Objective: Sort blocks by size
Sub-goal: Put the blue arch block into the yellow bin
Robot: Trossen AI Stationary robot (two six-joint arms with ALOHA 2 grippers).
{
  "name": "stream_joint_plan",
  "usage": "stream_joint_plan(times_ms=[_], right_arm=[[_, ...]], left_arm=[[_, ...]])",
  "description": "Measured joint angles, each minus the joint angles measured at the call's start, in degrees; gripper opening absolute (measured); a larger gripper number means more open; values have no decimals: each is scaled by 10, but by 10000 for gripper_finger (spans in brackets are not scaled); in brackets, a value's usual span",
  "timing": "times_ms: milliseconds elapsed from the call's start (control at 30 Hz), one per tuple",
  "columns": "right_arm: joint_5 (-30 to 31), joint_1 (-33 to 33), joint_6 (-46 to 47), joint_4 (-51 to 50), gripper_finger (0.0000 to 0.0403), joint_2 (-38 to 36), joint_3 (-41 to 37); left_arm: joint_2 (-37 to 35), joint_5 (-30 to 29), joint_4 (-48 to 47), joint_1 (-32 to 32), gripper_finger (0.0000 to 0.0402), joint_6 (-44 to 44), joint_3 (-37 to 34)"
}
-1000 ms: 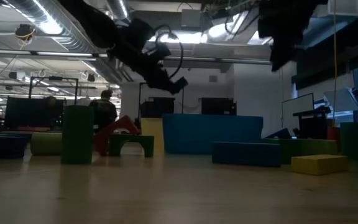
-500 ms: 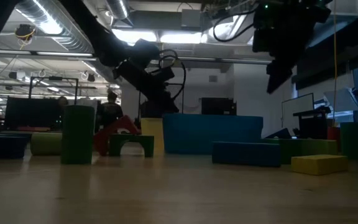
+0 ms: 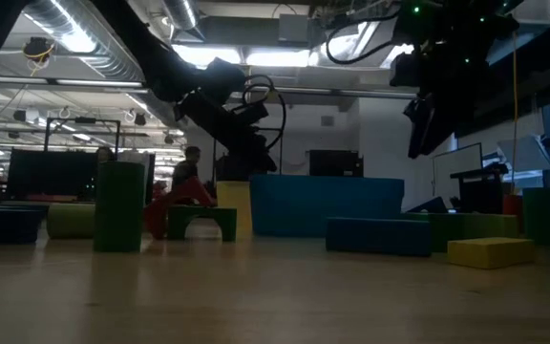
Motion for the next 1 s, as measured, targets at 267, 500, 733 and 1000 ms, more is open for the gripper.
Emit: stream_joint_plan(times_ms=[267, 500, 733, 1000], right_arm=[[0, -2, -15, 58, 222, 0, -54], [0, -2, -15, 104, 222, 0, -85], [22, -2, -17, 156, 222, 0, -126], [40, -2, -17, 170, 222, 0, -144]], left_arm=[[0, 0, 0, -24, 211, -6, 0], [0, 0, 0, -39, 211, -5, 0], [0, 0, 0, -53, 211, -5, 0], [-17, 0, 0, -68, 211, -4, 0]])
